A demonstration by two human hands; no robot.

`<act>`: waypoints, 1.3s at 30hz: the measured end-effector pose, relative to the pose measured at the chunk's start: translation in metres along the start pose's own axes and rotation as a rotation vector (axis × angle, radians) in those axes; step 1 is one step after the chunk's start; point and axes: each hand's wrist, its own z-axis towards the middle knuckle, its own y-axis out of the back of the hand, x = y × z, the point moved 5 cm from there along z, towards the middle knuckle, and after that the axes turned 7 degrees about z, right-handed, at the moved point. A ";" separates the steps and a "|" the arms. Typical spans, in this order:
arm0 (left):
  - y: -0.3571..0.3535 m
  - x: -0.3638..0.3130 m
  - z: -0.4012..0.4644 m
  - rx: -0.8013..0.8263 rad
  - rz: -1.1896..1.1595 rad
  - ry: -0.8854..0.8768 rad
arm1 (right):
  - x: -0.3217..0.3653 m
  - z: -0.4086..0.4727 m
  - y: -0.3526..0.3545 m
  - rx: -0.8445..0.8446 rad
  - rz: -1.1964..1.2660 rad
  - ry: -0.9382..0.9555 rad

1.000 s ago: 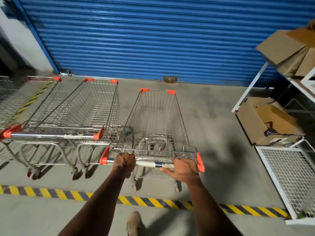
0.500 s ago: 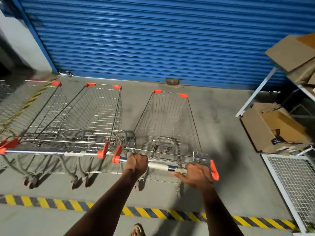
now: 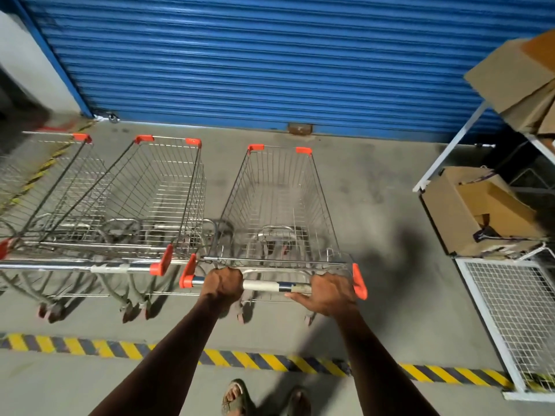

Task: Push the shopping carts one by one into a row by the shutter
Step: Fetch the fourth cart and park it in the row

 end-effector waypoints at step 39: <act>0.029 0.001 0.002 0.248 -0.322 -0.035 | 0.008 -0.009 0.010 -0.254 0.199 0.058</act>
